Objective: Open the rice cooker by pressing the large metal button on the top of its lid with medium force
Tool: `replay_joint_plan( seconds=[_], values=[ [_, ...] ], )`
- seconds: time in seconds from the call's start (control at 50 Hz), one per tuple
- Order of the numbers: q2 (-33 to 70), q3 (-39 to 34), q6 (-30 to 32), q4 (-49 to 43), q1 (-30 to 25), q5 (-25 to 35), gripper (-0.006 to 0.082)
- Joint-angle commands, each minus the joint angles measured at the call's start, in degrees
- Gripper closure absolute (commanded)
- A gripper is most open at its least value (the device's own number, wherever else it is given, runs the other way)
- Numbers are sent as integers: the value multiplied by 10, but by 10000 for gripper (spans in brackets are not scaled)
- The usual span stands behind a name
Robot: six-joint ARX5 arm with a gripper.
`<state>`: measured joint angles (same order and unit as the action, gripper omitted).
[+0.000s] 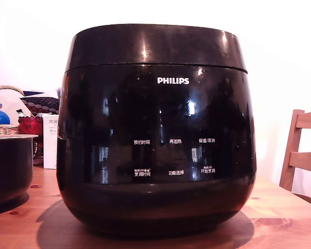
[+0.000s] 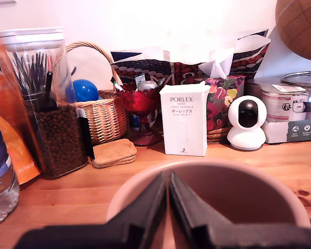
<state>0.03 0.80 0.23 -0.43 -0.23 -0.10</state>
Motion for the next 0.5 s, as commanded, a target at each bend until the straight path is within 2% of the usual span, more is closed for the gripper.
replay_joint_plan(
  seconds=[0.0, 0.26, 0.32, 0.4, 0.46, 0.48],
  values=[
    [-8, -22, -39, 34, -13, 50, 789],
    [-8, -22, -47, 43, -13, 60, 789],
    [-8, -21, -62, 58, -13, 66, 790],
    [-8, -14, -103, 70, -13, 103, 789],
    [-8, -3, -108, 69, -13, 127, 789],
    [-7, 1, -132, 69, -14, 134, 789]
  ],
)
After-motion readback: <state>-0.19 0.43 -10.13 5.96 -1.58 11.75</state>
